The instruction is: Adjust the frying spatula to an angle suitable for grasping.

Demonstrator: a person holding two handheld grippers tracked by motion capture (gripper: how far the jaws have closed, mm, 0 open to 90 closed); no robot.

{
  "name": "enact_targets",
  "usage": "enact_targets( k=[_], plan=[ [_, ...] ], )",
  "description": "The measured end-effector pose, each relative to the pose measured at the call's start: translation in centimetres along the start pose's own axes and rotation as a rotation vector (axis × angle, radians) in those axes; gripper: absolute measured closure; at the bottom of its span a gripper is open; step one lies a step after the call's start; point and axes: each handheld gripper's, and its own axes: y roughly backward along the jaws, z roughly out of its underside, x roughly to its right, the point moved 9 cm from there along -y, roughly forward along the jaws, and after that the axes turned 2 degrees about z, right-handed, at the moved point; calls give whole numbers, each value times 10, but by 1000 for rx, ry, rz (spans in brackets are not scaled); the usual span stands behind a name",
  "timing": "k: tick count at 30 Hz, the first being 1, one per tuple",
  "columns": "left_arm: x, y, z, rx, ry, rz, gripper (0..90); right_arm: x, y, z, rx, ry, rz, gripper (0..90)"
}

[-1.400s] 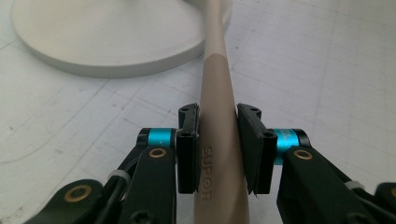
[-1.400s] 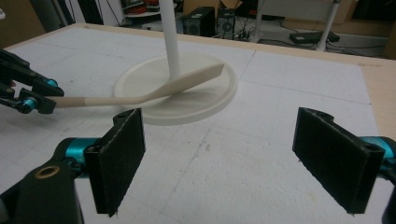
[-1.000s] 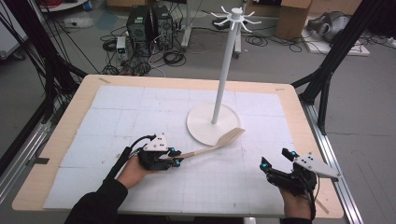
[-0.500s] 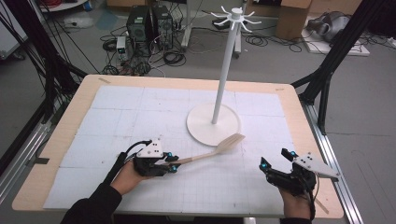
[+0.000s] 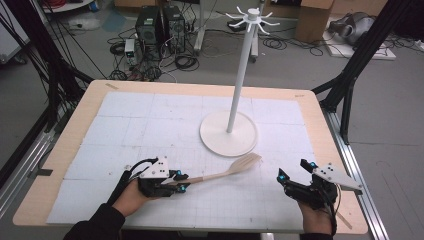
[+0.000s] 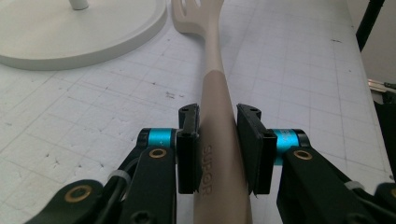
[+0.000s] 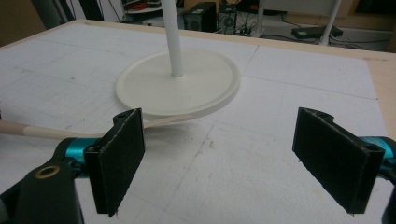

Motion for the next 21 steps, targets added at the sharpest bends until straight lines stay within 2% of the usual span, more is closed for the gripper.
enact_targets(
  k=[2,3,8,15,16,17,18,20,21],
  plan=[
    [2,2,1,5,-2,4,698,1,0,0,1,-4,2,156],
    [3,3,5,-8,15,23,696,1,0,0,-1,-5,1,156],
    [5,-4,22,-88,33,32,696,-2,-2,2,-11,0,-10,157],
    [4,-3,22,-95,54,36,686,-3,-3,3,-17,3,-17,158],
    [2,-3,21,-81,94,37,669,-3,-3,3,-21,1,-20,157],
    [1,-2,20,-77,117,34,615,-3,-4,4,-25,5,-23,157],
    [1,-2,20,-77,117,34,571,-3,-4,4,-25,5,-23,157],
    [-4,3,16,-46,158,6,508,-5,-6,5,-30,12,-31,158],
    [-4,3,16,-46,158,6,474,-6,-7,5,-34,12,-31,158]
  ],
)
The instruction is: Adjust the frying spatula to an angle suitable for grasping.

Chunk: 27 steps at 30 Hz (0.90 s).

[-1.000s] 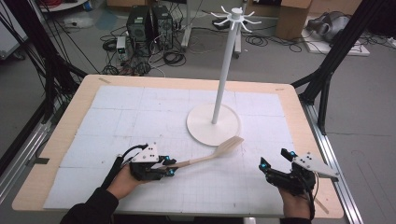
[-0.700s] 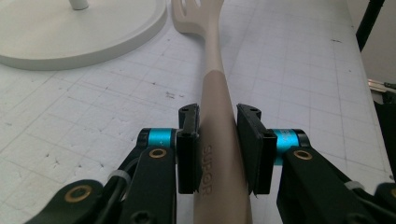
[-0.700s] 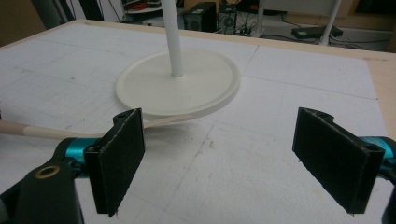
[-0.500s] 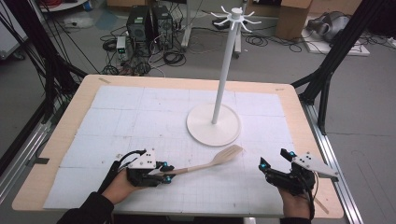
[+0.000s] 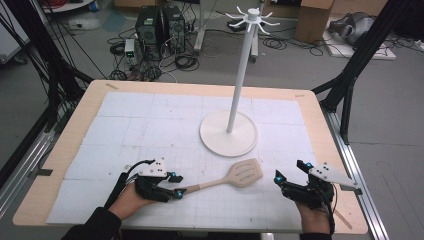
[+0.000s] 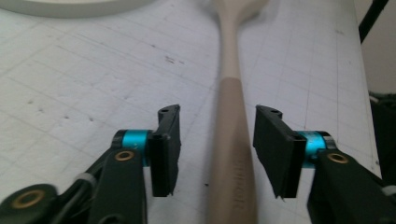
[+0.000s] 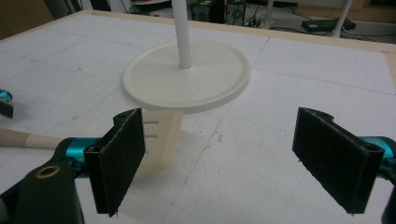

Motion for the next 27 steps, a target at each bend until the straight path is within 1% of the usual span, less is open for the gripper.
enact_targets(
  k=[1,2,3,4,5,6,7,8,9,10,11,12,13,14,15,16,18,19,21,22,24,25,26,27],
  plan=[
    [-4,5,-4,23,26,-23,439,-1,-1,1,-8,2,-3,158],
    [-5,9,-5,37,33,-32,420,-1,-3,2,-14,5,-3,161],
    [-5,9,-5,37,33,-32,412,-1,-3,2,-14,5,-3,161],
    [-6,12,-7,48,40,-39,412,-1,-6,3,-22,12,-7,177],
    [-7,15,-7,55,46,-49,396,-2,-10,4,-34,20,-22,219],
    [-10,21,-9,78,62,-66,395,-3,-12,5,-41,22,-26,234],
    [-10,21,-9,78,62,-66,395,-5,-14,5,-48,28,-32,267],
    [-13,28,-11,98,72,-87,395,-7,-16,5,-56,39,-43,333],
    [-15,31,-11,109,79,-97,395,-9,-18,5,-60,49,-66,414],
    [-15,31,-11,109,79,-97,396,-9,-18,5,-60,49,-66,414],
    [-18,35,-12,119,84,-113,396,-13,-20,5,-70,53,-89,494],
    [-24,42,-12,142,98,-142,396,-18,-27,8,-99,78,-137,637],
    [-26,45,-12,154,106,-159,396,-21,-31,10,-121,89,-150,669],
    [-26,45,-12,154,106,-159,396,-21,-31,10,-121,89,-150,669],
    [-30,50,-13,178,123,-182,396,-26,-40,15,-165,118,-184,745],
    [-32,52,-13,184,123,-195,398,-28,-44,17,-180,136,-198,773],
    [-33,54,-13,191,129,-200,401,-34,-52,20,-206,173,-228,806],
    [-33,54,-13,191,129,-200,405,-34,-52,20,-206,173,-228,806],
    [-33,54,-12,188,122,-207,417,-41,-63,26,-248,209,-245,830],
    [-33,53,-11,184,125,-207,425,-41,-66,26,-254,216,-239,830],
    [-32,53,-11,183,127,-204,448,-40,-68,27,-256,213,-240,830],
    [-31,53,-11,182,121,-203,448,-40,-69,28,-259,204,-242,832],
    [-30,53,-11,180,121,-201,467,-39,-70,30,-268,206,-239,833],
    [-29,52,-11,181,122,-197,467,-39,-70,30,-268,206,-239,833]
  ],
)
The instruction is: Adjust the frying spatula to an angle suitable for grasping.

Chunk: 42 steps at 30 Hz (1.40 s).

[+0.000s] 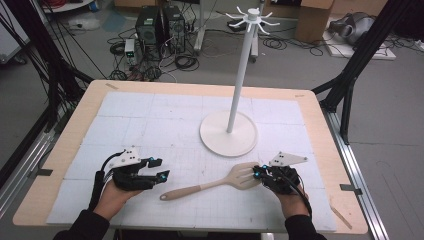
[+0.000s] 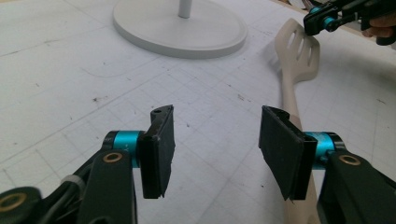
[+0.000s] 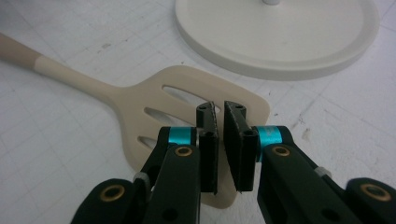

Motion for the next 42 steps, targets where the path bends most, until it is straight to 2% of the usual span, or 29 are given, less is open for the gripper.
enact_targets(
  k=[4,5,6,7,10,12,15,18,21,23,24,26,28,35,42],
  plan=[
    [5,4,-2,9,-4,17,536,-1,-3,5,-30,16,7,832],
    [7,6,-3,12,-9,24,631,-1,-3,5,-33,17,9,832],
    [11,7,-3,11,-12,44,631,-1,-3,5,-33,17,9,832],
    [14,9,-3,10,-23,59,692,-1,-3,5,-33,18,9,831],
    [26,13,-4,6,-36,88,776,-1,-2,6,-38,8,10,829],
    [34,15,-3,5,-40,106,788,-1,-2,6,-40,10,10,829],
    [49,12,5,-34,-67,132,787,-1,-2,6,-40,4,11,830],
    [53,8,9,-52,-69,139,784,-1,-2,5,-38,0,12,829],
    [58,3,15,-90,-75,146,782,-1,-2,5,-37,-1,11,828],
    [63,-1,22,-139,-84,179,783,-1,-2,6,-38,0,8,827],
    [63,-1,22,-139,-84,179,786,-1,-2,6,-39,-2,8,828],
    [62,-2,25,-170,-102,170,793,-1,-2,6,-40,-4,8,829],
    [59,-3,26,-176,-99,145,799,-1,-1,4,-27,-8,5,831],
    [46,-3,24,-172,-74,87,788,-4,4,5,-31,2,10,831],
    [31,-10,23,-185,-33,24,790,-10,12,7,-28,1,-6,829]
  ],
)
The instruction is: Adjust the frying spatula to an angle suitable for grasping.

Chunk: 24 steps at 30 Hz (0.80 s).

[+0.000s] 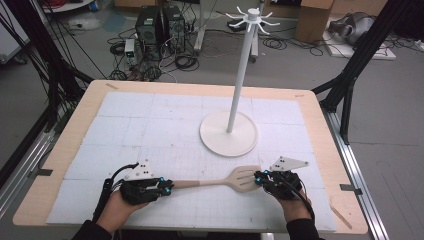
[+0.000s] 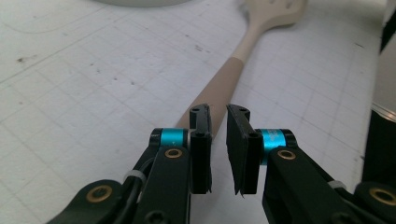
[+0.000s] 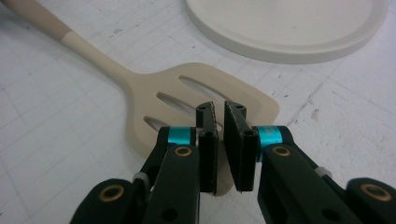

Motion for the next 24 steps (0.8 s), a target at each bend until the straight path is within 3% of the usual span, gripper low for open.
enact_targets(
  k=[7,24],
  plan=[
    [-21,-7,-5,19,65,-76,792,-9,9,4,-3,-5,-31,828],
    [-51,-27,-12,-18,100,-185,797,-34,21,15,-61,17,-91,818]
  ],
)
